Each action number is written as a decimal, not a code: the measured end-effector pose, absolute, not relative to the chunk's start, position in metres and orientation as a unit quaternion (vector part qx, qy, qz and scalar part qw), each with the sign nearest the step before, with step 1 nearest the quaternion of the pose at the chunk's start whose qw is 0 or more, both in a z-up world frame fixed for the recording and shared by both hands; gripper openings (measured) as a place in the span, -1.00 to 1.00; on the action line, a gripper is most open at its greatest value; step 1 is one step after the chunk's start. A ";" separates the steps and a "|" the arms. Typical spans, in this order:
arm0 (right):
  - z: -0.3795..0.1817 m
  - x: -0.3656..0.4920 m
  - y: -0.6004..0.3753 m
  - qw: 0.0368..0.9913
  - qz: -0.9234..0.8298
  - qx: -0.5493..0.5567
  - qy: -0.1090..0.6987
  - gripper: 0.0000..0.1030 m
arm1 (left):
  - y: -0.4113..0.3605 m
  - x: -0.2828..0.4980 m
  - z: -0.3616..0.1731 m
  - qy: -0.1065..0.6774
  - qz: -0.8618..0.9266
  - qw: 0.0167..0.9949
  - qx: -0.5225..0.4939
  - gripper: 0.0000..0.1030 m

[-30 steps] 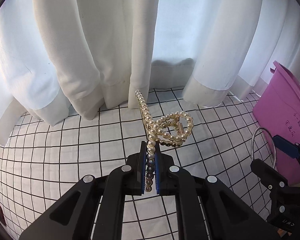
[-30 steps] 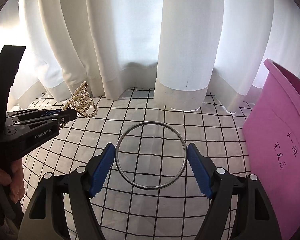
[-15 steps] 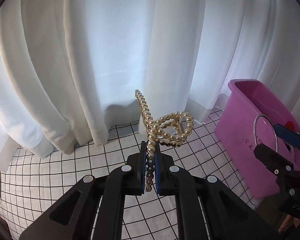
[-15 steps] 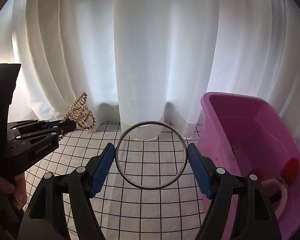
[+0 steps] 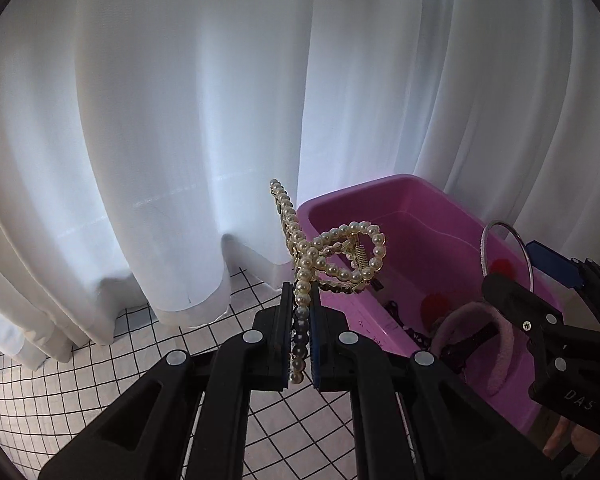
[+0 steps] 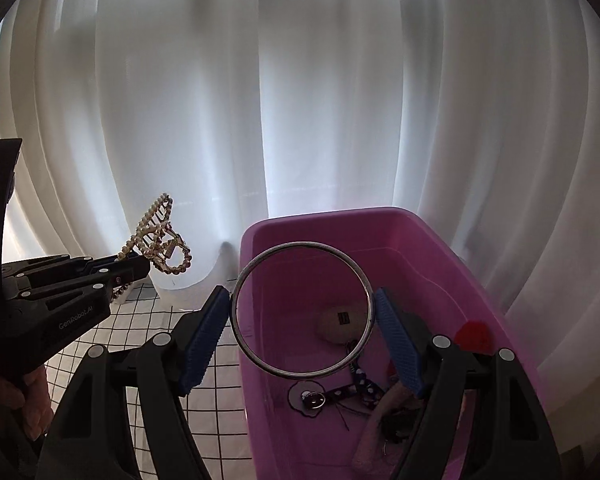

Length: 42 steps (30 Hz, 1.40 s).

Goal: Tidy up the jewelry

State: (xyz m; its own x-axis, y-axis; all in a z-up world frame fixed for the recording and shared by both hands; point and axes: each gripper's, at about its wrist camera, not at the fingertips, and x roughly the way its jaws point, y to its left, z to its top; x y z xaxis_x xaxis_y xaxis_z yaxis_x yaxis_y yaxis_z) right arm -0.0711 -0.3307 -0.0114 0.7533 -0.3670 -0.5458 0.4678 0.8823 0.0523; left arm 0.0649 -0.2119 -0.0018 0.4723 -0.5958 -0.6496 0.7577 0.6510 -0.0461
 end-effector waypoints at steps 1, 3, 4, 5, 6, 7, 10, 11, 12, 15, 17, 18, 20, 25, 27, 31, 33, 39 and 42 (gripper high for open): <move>-0.012 -0.076 -0.340 0.929 -0.229 0.098 0.272 0.39 | -0.222 0.060 -0.003 0.325 -0.405 0.845 0.128 -0.86; -0.014 -0.085 -0.357 0.924 -0.241 0.107 0.276 0.39 | -0.244 0.051 -0.004 0.331 -0.415 0.837 0.133 -0.86; -0.015 -0.088 -0.366 0.922 -0.245 0.112 0.279 0.39 | -0.253 0.048 -0.006 0.334 -0.419 0.833 0.136 -0.86; -0.017 -0.091 -0.373 0.919 -0.250 0.117 0.282 0.39 | -0.263 0.044 -0.007 0.337 -0.422 0.830 0.140 -0.86; -0.020 -0.094 -0.379 0.916 -0.254 0.122 0.286 0.39 | -0.271 0.041 -0.009 0.338 -0.424 0.828 0.145 -0.86; -0.023 -0.097 -0.384 0.913 -0.258 0.126 0.289 0.39 | -0.280 0.038 -0.011 0.340 -0.425 0.825 0.149 -0.86; -0.030 -0.103 -0.399 0.908 -0.261 0.139 0.297 0.39 | -0.300 0.032 -0.019 0.350 -0.423 0.821 0.159 -0.86; -0.032 -0.104 -0.402 0.907 -0.261 0.141 0.300 0.39 | -0.305 0.031 -0.023 0.355 -0.422 0.819 0.161 -0.86; -0.036 -0.105 -0.406 0.906 -0.260 0.144 0.303 0.39 | -0.309 0.031 -0.026 0.360 -0.420 0.817 0.164 -0.85; -0.043 -0.107 -0.416 0.902 -0.258 0.150 0.311 0.39 | -0.322 0.028 -0.034 0.373 -0.416 0.812 0.170 -0.85; -0.048 -0.105 -0.420 0.901 -0.254 0.154 0.317 0.39 | -0.327 0.026 -0.037 0.376 -0.415 0.810 0.176 -0.85; -0.049 -0.104 -0.422 0.900 -0.252 0.154 0.320 0.39 | -0.330 0.025 -0.039 0.379 -0.413 0.809 0.178 -0.85; -0.049 -0.101 -0.425 0.900 -0.248 0.155 0.323 0.40 | -0.333 0.026 -0.042 0.384 -0.411 0.807 0.180 -0.84; -0.056 -0.096 -0.433 0.896 -0.242 0.161 0.334 0.42 | -0.338 0.026 -0.046 0.383 -0.404 0.811 0.182 -0.84; -0.054 -0.096 -0.434 0.896 -0.244 0.160 0.334 0.42 | -0.339 0.027 -0.045 0.382 -0.400 0.814 0.179 -0.79; -0.053 -0.097 -0.434 0.896 -0.242 0.160 0.335 0.42 | -0.338 0.030 -0.046 0.390 -0.392 0.815 0.173 -0.77; -0.052 -0.098 -0.434 0.897 -0.242 0.160 0.335 0.42 | -0.336 0.031 -0.046 0.396 -0.388 0.816 0.167 -0.66; -0.051 -0.100 -0.432 0.896 -0.246 0.161 0.334 0.42 | -0.326 0.029 -0.041 0.398 -0.362 0.828 0.160 0.13; -0.052 -0.101 -0.430 0.894 -0.251 0.160 0.334 0.42 | -0.317 0.029 -0.034 0.393 -0.347 0.838 0.150 0.56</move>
State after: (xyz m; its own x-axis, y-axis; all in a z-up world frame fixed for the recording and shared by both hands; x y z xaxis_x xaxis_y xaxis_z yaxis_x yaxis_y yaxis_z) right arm -0.1007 -0.4296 -0.0516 0.6503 -0.3419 -0.6784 0.5561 0.8226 0.1185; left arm 0.0294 -0.3171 -0.0344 0.4490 -0.4639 -0.7637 0.7003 0.7135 -0.0217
